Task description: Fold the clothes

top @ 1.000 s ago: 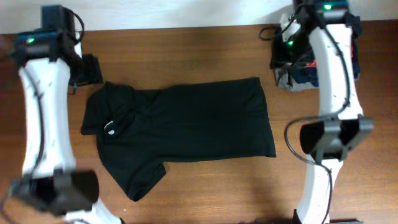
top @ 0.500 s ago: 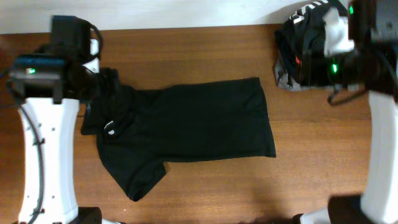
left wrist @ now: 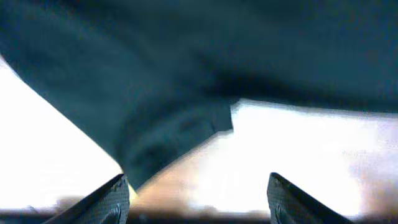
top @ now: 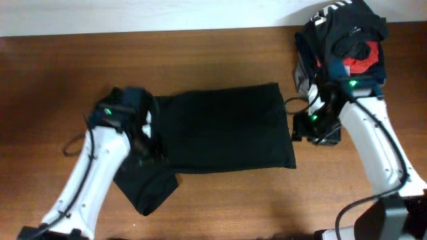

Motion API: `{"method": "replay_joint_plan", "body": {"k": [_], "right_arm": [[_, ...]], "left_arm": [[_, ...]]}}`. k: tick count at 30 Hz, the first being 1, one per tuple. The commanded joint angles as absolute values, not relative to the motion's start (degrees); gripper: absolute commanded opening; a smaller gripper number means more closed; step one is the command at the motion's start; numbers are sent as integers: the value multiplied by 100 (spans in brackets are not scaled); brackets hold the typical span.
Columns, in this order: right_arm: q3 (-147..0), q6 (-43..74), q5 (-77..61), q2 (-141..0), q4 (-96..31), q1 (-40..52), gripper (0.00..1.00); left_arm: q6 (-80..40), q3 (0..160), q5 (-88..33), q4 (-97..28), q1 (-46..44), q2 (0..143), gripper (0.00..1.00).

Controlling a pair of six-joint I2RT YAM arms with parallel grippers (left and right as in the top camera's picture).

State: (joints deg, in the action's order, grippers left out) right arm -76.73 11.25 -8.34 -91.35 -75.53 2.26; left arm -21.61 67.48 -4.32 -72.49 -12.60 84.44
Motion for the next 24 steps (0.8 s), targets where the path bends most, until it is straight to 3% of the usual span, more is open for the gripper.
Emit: {"method": "replay_joint_plan", "body": {"k": [1,11,24], "right_arm": [[-7063,1253,-1192,-9048,-7085,261,60],[-6770,1094,-1203,-9048,-6707,261,61],[-6770,989,-1205,-9048,-6661,261,61]], "left_arm": [[-2993,5874,-663,-7017,-1546,8254,71],[-4480,4515,-482,-6851,-1592,8215,71],[-4574,4160,447,-5961,-1431,8215,72]]}}
